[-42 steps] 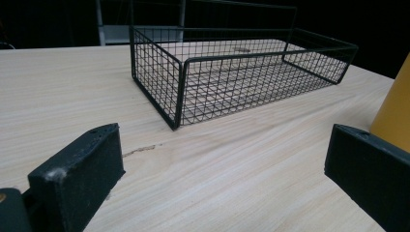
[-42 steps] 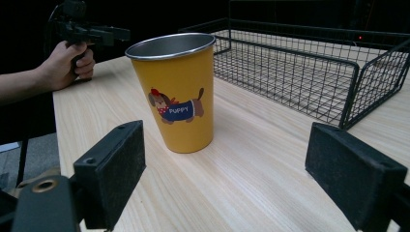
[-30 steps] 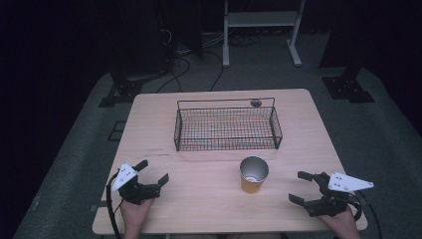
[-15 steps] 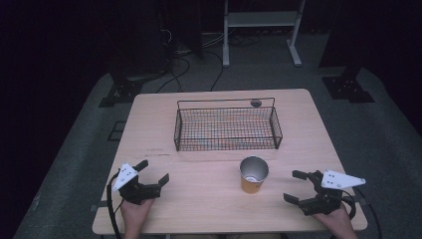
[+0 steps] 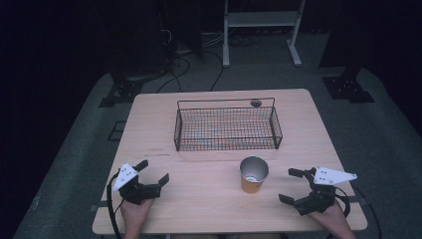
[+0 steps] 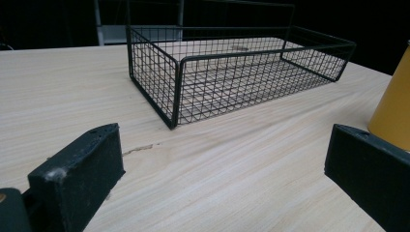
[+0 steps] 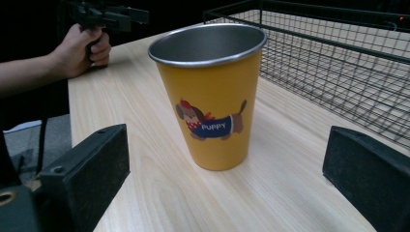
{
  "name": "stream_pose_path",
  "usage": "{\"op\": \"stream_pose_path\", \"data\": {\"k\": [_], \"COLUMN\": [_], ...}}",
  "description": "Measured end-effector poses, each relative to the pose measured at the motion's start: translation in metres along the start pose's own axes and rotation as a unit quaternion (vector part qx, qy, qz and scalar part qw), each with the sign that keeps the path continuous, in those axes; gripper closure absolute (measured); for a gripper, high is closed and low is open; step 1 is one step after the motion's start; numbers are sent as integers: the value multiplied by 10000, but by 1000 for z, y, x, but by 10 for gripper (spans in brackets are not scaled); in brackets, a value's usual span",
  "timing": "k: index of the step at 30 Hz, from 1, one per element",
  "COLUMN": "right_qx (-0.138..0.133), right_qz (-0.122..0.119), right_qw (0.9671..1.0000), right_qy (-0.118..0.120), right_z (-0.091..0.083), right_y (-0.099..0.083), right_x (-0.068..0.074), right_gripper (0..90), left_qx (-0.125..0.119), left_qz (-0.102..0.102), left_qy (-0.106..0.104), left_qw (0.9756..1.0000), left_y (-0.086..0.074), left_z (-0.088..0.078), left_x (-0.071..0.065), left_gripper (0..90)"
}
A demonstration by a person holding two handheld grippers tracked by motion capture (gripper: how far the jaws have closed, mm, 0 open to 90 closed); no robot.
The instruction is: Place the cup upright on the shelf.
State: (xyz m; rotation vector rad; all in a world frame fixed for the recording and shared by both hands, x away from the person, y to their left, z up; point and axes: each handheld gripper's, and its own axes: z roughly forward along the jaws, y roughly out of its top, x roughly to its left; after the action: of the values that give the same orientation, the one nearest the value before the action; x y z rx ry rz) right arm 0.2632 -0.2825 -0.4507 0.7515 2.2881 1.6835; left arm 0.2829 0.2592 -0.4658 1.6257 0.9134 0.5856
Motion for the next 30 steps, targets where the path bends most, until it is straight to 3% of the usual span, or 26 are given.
{"op": "stream_pose_path", "data": {"k": [14,19,30], "right_qx": [277,498,620], "right_qz": [-15,-82,-136], "right_qw": [9995,9985,9975], "right_qy": [118,205,298], "right_z": [19,33,58], "right_y": [16,22,29], "right_x": [1,4,3], "right_gripper": [0,0,0], "left_qx": [-15,-15,-19], "left_qz": [-5,-1,6], "left_qy": [0,-4,-10], "left_qw": [10000,10000,10000], "left_y": [0,0,0], "left_z": [0,0,0], "left_x": [0,0,0], "left_gripper": [0,0,0]}}
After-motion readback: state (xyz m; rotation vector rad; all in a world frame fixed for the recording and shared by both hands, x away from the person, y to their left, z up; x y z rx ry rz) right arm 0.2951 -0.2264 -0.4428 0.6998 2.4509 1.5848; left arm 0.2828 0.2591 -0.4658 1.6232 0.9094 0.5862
